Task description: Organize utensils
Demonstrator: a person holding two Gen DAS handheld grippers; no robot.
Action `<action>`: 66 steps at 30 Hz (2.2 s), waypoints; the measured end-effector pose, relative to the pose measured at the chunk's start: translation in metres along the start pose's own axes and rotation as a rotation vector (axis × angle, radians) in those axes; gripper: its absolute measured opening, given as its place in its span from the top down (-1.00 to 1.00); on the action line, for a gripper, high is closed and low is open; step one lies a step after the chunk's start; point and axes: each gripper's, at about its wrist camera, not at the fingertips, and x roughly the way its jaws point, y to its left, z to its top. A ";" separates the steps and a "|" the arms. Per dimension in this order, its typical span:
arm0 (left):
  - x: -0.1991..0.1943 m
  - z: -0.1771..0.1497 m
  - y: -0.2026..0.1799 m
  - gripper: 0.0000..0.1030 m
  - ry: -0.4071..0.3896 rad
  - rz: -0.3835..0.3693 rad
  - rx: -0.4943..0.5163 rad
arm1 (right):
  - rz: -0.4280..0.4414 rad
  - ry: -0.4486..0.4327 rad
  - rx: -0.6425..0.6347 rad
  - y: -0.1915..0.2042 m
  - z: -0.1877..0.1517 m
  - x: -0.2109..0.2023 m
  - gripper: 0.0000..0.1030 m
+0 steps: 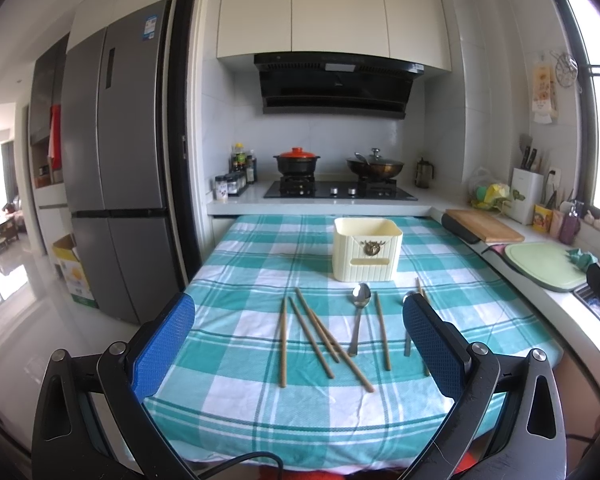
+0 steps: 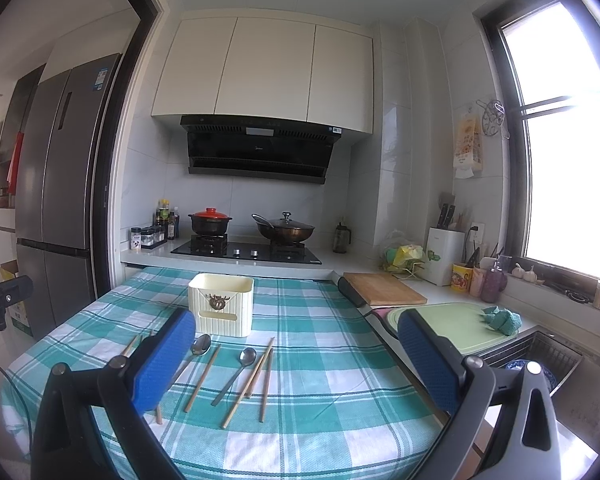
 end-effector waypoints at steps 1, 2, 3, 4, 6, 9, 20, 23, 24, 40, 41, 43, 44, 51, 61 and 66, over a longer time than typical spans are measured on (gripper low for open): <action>0.000 0.000 0.001 -1.00 -0.001 0.001 0.000 | 0.000 0.000 -0.001 0.000 0.000 0.000 -1.00; 0.000 -0.001 0.000 -1.00 -0.001 0.001 0.000 | 0.000 -0.001 -0.001 0.000 0.000 0.000 -1.00; 0.000 -0.001 0.000 -1.00 -0.001 0.001 0.000 | 0.000 -0.001 -0.001 -0.001 0.000 0.000 -1.00; 0.000 -0.001 0.001 -1.00 -0.001 0.000 -0.001 | 0.000 -0.002 -0.001 -0.002 0.000 0.000 -1.00; 0.000 -0.001 0.000 -1.00 -0.001 0.002 0.000 | 0.000 -0.004 -0.001 -0.002 0.000 -0.001 -1.00; 0.000 -0.001 0.001 -1.00 -0.002 0.002 0.000 | 0.000 -0.003 -0.001 -0.002 0.000 -0.001 -1.00; 0.004 -0.001 0.001 -1.00 0.002 0.009 0.013 | 0.008 0.004 0.000 -0.002 0.000 0.001 -1.00; 0.017 0.004 0.006 -1.00 -0.011 0.026 0.043 | 0.031 0.021 0.007 -0.003 0.000 0.008 -1.00; 0.027 0.006 0.009 -1.00 0.005 0.023 0.045 | 0.048 0.038 0.014 -0.005 -0.001 0.013 -1.00; 0.247 -0.059 0.046 -0.99 0.612 -0.071 0.069 | 0.200 0.427 -0.004 -0.024 -0.050 0.162 -0.86; 0.254 -0.060 0.047 -0.99 0.620 -0.070 0.063 | 0.221 0.482 -0.002 -0.022 -0.060 0.180 -0.70; 0.274 -0.062 0.047 -0.99 0.643 -0.063 0.066 | 0.234 0.575 -0.007 -0.016 -0.076 0.209 -0.53; 0.284 -0.064 0.045 -0.99 0.652 -0.057 0.071 | 0.249 0.608 -0.006 -0.013 -0.085 0.224 -0.46; 0.332 -0.076 0.046 -0.99 0.712 -0.023 0.064 | 0.291 0.794 -0.021 0.010 -0.135 0.309 -0.21; 0.363 -0.094 0.060 -0.76 0.748 -0.002 0.032 | 0.219 0.886 -0.099 0.019 -0.169 0.349 0.38; 0.366 -0.091 0.075 -0.78 0.783 -0.015 0.025 | 0.201 0.965 -0.116 -0.003 -0.167 0.348 0.37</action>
